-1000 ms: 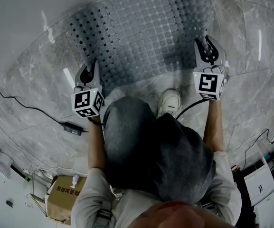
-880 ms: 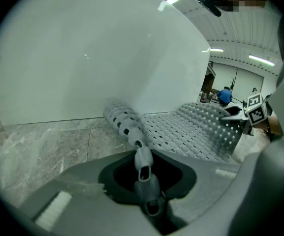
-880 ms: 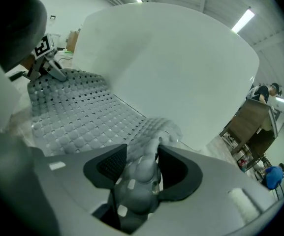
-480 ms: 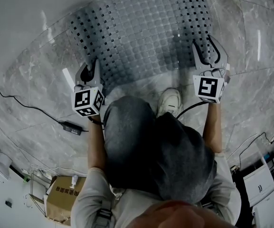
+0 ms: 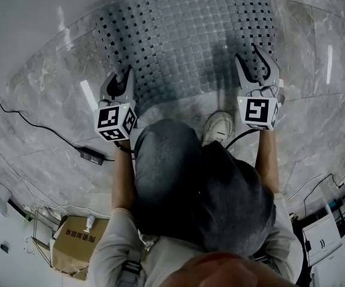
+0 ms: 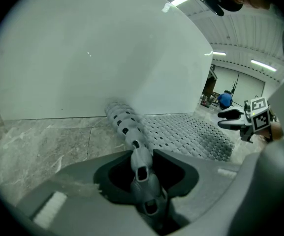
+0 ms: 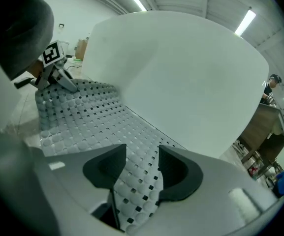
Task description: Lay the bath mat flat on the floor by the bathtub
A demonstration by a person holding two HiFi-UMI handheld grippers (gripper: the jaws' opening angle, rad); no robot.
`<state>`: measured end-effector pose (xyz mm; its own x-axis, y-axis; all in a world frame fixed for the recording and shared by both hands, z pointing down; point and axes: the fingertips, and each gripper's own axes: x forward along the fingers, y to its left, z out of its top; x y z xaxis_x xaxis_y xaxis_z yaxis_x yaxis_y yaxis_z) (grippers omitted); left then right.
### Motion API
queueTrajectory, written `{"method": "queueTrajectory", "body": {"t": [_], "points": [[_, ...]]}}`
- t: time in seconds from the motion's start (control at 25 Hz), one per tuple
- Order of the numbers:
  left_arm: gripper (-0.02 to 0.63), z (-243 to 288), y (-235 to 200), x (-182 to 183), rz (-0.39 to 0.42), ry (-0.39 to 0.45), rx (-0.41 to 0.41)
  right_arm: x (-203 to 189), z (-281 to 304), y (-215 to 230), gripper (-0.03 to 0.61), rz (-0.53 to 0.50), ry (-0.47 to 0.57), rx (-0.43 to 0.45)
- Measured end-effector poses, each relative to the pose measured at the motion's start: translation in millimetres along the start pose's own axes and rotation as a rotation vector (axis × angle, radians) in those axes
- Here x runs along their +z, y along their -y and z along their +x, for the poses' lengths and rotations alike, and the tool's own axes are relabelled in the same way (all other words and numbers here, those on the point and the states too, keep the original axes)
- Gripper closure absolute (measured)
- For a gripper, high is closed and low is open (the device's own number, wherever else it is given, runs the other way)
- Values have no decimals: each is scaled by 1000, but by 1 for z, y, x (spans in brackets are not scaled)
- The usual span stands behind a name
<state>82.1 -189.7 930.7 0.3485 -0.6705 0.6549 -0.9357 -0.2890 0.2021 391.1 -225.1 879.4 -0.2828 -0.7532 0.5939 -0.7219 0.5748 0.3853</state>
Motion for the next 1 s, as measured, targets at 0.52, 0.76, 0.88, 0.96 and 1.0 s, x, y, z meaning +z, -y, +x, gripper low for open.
{"method": "queueTrajectory", "body": {"t": [0.52, 0.76, 0.88, 0.96, 1.0], "points": [[433, -10, 15, 19, 12, 26, -56, 28, 15, -35, 371, -18, 46, 79], [425, -21, 16, 28, -22, 61, -67, 29, 11, -32, 374, -11, 49, 67], [425, -27, 16, 33, -30, 80, -68, 28, 9, -33, 376, -7, 48, 63], [425, -31, 17, 38, -27, 100, -74, 28, 8, -33, 377, -7, 51, 63], [425, -33, 19, 41, -25, 110, -86, 29, 7, -34, 377, -7, 52, 63]]}}
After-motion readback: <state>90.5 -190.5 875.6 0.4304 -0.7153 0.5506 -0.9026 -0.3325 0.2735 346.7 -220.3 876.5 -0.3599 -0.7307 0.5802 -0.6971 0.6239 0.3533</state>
